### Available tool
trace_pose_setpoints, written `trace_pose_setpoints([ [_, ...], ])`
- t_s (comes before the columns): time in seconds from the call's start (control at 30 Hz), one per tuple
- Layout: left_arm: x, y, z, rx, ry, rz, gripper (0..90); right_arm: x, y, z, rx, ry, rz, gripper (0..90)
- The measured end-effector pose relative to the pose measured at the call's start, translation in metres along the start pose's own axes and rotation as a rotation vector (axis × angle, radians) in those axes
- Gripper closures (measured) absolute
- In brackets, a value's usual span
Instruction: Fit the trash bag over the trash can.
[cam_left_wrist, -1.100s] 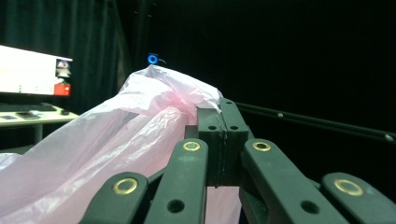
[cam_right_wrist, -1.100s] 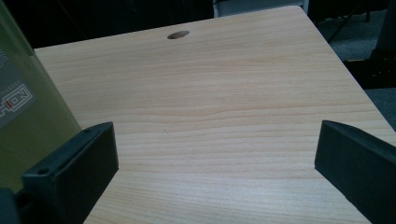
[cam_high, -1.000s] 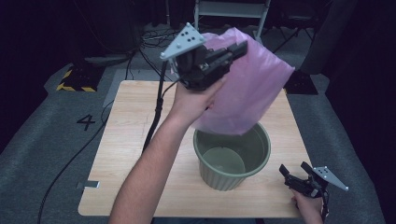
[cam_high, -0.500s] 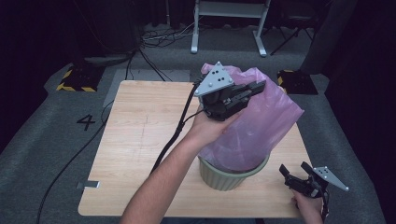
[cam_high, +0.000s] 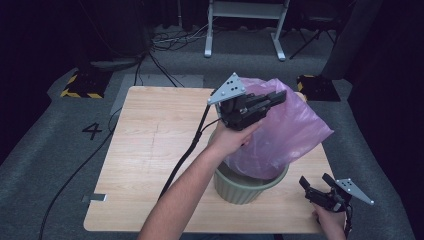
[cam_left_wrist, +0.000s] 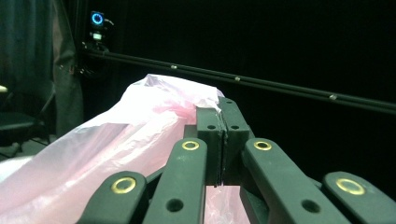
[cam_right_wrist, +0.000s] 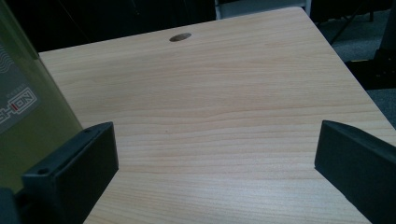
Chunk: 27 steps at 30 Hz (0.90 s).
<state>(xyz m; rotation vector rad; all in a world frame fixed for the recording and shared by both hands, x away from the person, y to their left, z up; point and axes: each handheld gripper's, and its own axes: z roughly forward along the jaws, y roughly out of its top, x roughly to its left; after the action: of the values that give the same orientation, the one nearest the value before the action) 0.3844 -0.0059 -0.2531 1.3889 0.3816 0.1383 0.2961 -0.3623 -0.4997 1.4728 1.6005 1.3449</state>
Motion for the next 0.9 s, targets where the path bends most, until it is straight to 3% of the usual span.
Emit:
trace_pose_setpoints([
  [0.07,0.0,-0.003,-0.003,0.012,0.006,-0.004,89.1,0.0,0.0,0.0,0.0,-0.001,0.001,0.0],
  [0.13,0.0,-0.014,-0.017,0.063,0.04,-0.008,89.1,0.0,0.0,0.0,0.002,-0.001,0.005,0.0],
  [0.2,0.0,-0.017,-0.021,0.07,0.047,-0.013,89.1,0.0,0.0,0.0,0.003,-0.002,0.003,0.0],
  [0.23,0.001,-0.024,-0.031,0.119,0.072,-0.02,89.2,0.0,0.0,0.0,0.005,-0.005,0.001,0.0],
  [0.27,0.001,-0.024,-0.031,0.119,0.072,-0.02,89.2,0.0,0.0,0.0,0.005,-0.005,0.001,0.0],
  [0.3,0.001,-0.029,-0.04,0.176,0.1,-0.007,89.2,0.001,0.0,0.0,0.005,-0.007,-0.001,0.0],
  [0.33,0.001,-0.031,-0.044,0.202,0.115,0.018,89.2,0.001,0.0,0.0,0.001,-0.007,-0.002,0.0],
  [0.37,0.001,-0.031,-0.044,0.202,0.115,0.018,89.1,0.001,0.0,0.0,0.0,-0.009,-0.002,0.0],
  [0.53,-0.004,-0.04,-0.07,0.301,0.136,0.04,89.1,0.001,0.0,0.0,0.002,-0.01,-0.005,0.0],
  [0.63,-0.008,-0.043,-0.085,0.375,0.177,0.052,89.0,0.001,0.0,0.0,0.0,-0.013,-0.005,0.0],
  [0.7,-0.012,-0.048,-0.096,0.45,0.23,0.093,88.4,0.001,0.0,0.0,-0.003,-0.012,-0.009,0.0],
  [0.73,-0.012,-0.048,-0.096,0.45,0.23,0.093,88.1,0.002,0.0,0.0,-0.003,-0.011,-0.012,0.0],
  [0.77,-0.013,-0.052,-0.103,0.496,0.234,0.088,87.9,0.002,0.0,0.0,-0.004,-0.013,-0.014,0.0],
  [0.9,-0.012,-0.056,-0.111,0.541,0.252,0.073,86.2,0.002,0.0,0.0,-0.002,-0.01,-0.015,0.0],
])
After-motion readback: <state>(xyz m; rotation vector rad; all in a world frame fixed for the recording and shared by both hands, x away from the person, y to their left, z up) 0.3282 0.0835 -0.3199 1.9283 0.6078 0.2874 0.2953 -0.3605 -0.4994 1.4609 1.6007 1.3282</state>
